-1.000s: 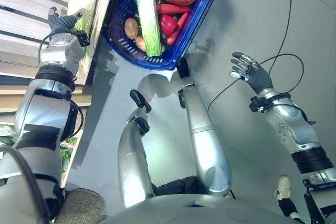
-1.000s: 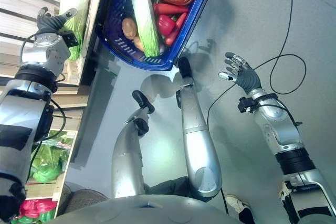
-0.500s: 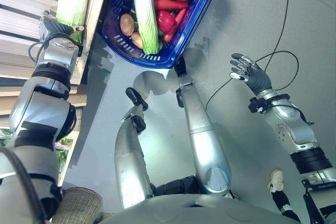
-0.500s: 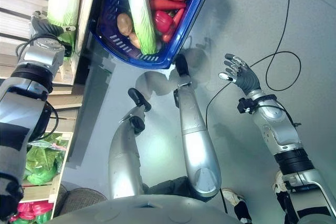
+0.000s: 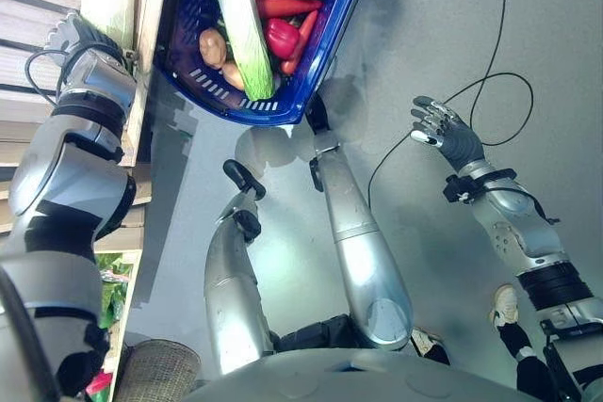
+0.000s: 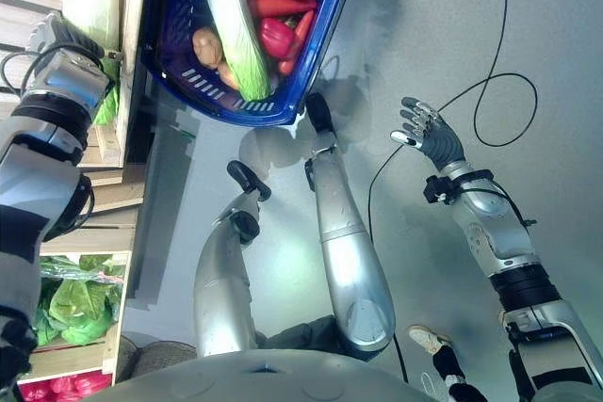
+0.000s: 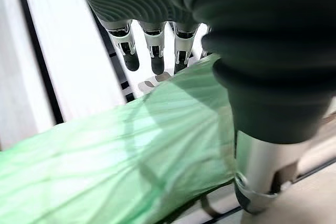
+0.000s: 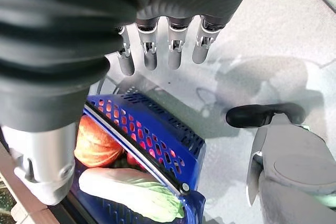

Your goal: Pick up fruits and vegetables into the basket

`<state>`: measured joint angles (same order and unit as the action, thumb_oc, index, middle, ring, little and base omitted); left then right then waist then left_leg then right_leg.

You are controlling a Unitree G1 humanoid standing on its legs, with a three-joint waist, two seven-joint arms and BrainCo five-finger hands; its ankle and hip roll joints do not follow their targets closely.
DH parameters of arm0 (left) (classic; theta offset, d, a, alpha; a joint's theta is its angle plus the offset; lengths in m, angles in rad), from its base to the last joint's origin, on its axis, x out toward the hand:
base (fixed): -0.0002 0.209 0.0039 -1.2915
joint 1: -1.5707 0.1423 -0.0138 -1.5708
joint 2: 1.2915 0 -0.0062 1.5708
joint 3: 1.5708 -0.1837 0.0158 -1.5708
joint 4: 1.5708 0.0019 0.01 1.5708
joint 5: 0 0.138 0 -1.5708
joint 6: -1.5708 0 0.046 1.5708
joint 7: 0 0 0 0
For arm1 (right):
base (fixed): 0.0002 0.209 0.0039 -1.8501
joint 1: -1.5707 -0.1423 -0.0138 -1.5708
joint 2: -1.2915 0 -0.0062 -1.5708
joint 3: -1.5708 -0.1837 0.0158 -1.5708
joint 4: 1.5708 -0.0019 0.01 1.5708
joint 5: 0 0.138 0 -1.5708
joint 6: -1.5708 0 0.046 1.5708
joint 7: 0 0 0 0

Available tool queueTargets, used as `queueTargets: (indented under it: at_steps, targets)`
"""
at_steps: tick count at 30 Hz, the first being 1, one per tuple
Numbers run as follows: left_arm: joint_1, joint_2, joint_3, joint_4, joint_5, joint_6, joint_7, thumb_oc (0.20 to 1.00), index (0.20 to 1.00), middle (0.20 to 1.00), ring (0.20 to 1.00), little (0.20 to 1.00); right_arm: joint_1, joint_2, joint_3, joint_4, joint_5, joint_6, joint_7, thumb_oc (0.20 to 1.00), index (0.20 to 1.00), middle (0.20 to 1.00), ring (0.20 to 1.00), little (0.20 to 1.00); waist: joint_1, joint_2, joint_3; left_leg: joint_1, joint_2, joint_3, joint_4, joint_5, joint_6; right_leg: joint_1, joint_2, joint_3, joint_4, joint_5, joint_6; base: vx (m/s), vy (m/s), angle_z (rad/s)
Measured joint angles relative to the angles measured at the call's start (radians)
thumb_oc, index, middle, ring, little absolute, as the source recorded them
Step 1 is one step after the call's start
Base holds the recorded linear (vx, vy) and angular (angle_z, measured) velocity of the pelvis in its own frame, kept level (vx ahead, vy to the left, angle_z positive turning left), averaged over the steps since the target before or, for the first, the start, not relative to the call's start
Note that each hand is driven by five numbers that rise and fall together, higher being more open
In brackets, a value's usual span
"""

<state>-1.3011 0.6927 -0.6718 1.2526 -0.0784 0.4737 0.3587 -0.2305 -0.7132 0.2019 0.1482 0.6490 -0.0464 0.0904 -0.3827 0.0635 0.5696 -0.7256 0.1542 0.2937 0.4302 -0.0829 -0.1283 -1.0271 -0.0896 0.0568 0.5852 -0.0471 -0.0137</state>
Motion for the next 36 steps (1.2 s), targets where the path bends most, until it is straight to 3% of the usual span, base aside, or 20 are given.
queueTargets:
  at_steps: [8, 9, 10, 11, 13, 36]
  targets:
    - [-0.007, 0.003, 0.038, 0.021, -0.121, -0.087, -0.007, 1.0, 1.0, 1.0, 1.0, 1.0, 0.0, 0.001, 0.0, 0.004, -0.001, 0.0, -0.02, 1.0, 1.0, 1.0, 1.0, 1.0, 0.007, 0.0, 0.0, 0.0, -0.001, 0.007, -0.003, 0.0, 0.0, -0.006, 0.003, 0.007, 0.002, 0.0, 0.0, 0.0, -0.008, -0.01]
    - [-0.007, 0.004, 0.041, 0.021, -0.137, -0.099, -0.009, 0.875, 0.875, 0.875, 0.875, 0.875, 0.0, 0.002, 0.0, 0.004, -0.002, 0.0, -0.022, 1.0, 1.0, 1.0, 1.0, 1.0, 0.009, 0.0, 0.0, 0.0, -0.001, 0.007, -0.003, 0.0, -0.001, -0.006, 0.003, 0.008, 0.003, 0.0, 0.0, 0.0, 0.0, 0.0]
    - [-0.007, 0.005, 0.042, 0.02, -0.159, -0.108, -0.011, 0.517, 0.517, 0.517, 0.517, 0.517, 0.0, 0.002, 0.0, 0.003, -0.002, 0.0, -0.024, 1.0, 1.0, 1.0, 1.0, 1.0, 0.01, 0.0, 0.0, 0.001, -0.001, 0.007, -0.003, 0.0, -0.001, -0.006, 0.003, 0.008, 0.003, 0.0, 0.0, 0.0, 0.0, 0.0]
    - [-0.007, 0.003, 0.051, 0.018, -0.182, -0.117, -0.021, 0.379, 0.379, 0.379, 0.379, 0.379, -0.002, 0.002, -0.001, 0.002, -0.002, 0.0, -0.027, 1.0, 1.0, 1.0, 1.0, 1.0, 0.01, 0.0, 0.0, 0.0, -0.002, 0.007, -0.003, 0.001, 0.0, -0.006, 0.002, 0.008, 0.004, 0.0, 0.0, 0.0, 0.0, 0.0]
    - [-0.007, 0.004, 0.082, 0.02, -0.218, -0.131, -0.022, 0.2, 0.2, 0.2, 0.2, 0.2, -0.003, 0.003, -0.001, 0.001, -0.002, 0.001, -0.037, 1.0, 1.0, 1.0, 1.0, 1.0, 0.009, 0.0, 0.0, 0.0, -0.002, 0.007, -0.003, 0.002, 0.0, -0.007, 0.002, 0.008, 0.005, 0.0, 0.0, 0.0, 0.0, 0.0]
    - [0.104, 0.023, 0.169, -0.032, -0.294, -0.194, -0.064, 0.2, 0.2, 0.2, 0.2, 0.2, -0.005, 0.022, -0.012, -0.026, -0.011, 0.006, -0.045, 1.0, 1.0, 1.0, 1.0, 1.0, 0.019, 0.0, -0.001, 0.04, 0.0, -0.006, -0.011, 0.009, -0.002, 0.041, -0.002, -0.009, 0.001, 0.0, -0.001, 0.0, 0.0, 0.0]
